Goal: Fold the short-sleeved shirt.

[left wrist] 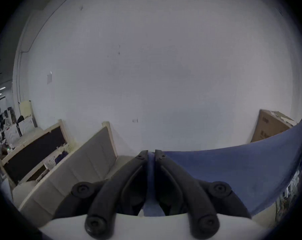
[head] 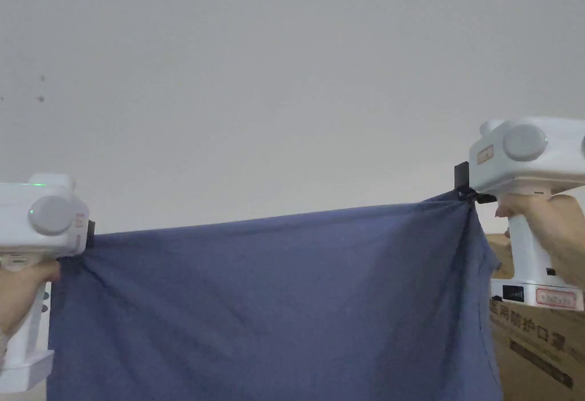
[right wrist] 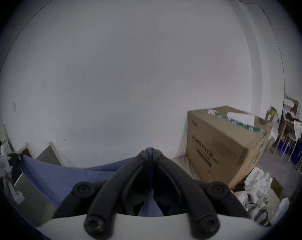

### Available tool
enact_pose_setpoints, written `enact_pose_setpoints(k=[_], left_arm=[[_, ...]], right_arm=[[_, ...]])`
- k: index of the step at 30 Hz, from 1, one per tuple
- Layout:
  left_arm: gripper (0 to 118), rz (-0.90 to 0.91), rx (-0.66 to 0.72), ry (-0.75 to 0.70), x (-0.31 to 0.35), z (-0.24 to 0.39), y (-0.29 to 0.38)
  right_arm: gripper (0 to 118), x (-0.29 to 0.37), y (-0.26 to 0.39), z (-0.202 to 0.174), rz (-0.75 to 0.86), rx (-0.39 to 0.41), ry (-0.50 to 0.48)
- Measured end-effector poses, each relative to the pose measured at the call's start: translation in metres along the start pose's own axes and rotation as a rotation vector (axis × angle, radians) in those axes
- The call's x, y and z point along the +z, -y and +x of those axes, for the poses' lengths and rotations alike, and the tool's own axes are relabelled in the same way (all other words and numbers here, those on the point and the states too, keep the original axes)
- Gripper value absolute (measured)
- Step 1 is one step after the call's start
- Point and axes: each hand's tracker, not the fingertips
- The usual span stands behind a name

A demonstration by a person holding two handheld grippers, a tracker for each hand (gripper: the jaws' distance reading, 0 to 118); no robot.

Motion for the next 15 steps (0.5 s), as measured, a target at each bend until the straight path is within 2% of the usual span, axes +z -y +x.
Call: enact_pose_setpoints(k=[5, 7, 9, 12, 15], left_arm=[[5, 0.093, -0.019, -0.014, -0.013, 0.008, -0.009], [5, 0.071, -0.023, -0.021, -0.024, 0.008, 0.000], [5, 0.016, -0.043, -0.012, -0.040, 0.009, 0.017], [5, -0.050, -0.034, -0.005, -0.069, 0.017, 0.067], [5, -0.145, -0.117, -0.019, -0.103, 0.033, 0.127]], right_arm=[[4, -0.009, -0.007, -0.003, 0.046, -0.001, 0.006], [4, -0.017, 0.004, -0.004, 0.040, 0.005, 0.003], [4, -0.033, 0.022, -0.004, -0.006, 0.033, -0.003], [4, -0.069, 0.069, -0.002, -0.109, 0.033, 0.006], [4, -0.112, 0.128, 0.001, -0.235, 0.035, 0.025]])
